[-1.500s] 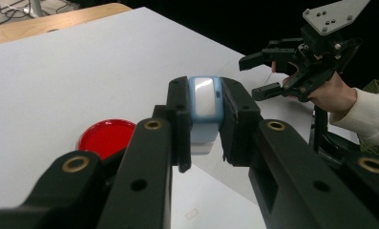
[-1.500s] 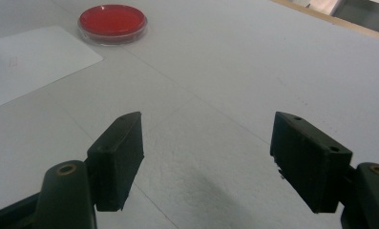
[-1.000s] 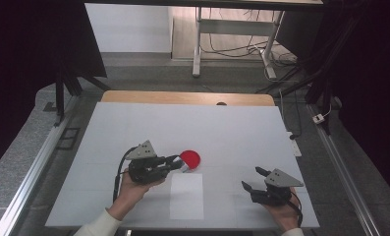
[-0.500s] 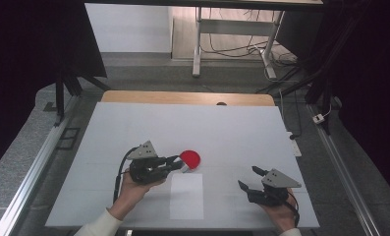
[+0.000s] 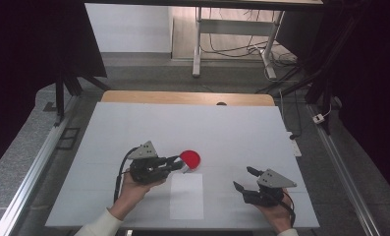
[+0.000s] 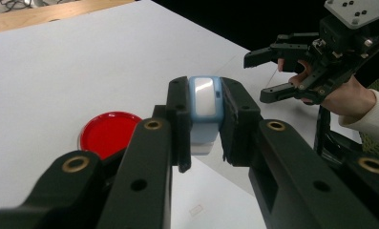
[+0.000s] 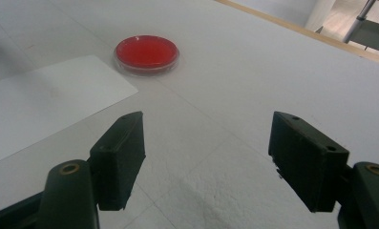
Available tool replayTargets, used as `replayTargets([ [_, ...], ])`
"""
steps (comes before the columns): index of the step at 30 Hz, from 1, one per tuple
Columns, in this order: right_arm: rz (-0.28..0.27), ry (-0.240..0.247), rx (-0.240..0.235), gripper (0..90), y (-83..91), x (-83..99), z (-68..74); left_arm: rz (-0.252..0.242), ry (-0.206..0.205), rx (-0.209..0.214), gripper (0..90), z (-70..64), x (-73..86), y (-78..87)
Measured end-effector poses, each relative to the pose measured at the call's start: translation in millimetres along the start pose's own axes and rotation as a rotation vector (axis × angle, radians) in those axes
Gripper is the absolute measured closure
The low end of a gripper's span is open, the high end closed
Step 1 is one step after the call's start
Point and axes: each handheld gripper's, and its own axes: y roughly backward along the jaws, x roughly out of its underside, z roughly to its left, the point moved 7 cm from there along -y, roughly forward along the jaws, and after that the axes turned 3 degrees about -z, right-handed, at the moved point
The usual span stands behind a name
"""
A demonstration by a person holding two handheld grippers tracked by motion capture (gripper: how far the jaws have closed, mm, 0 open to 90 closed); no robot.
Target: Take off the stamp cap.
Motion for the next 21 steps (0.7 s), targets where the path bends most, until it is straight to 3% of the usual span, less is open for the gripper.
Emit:
replayTargets([
  [10,-0.001,0.007,-0.023,28.1,-5.9,-3.1,7.2,0.007,0.0,0.0,75.0,0.2,1.3,-1.7],
  [13,-0.023,-0.02,-0.038,28.2,-5.7,-6.7,9.7,0.004,0.002,-0.001,75.0,0.0,0.9,-1.7],
  [21,-0.031,-0.018,-0.054,28.5,-7.4,-11.5,15.0,0.01,0.002,-0.003,75.0,1.5,2.0,-3.1],
])
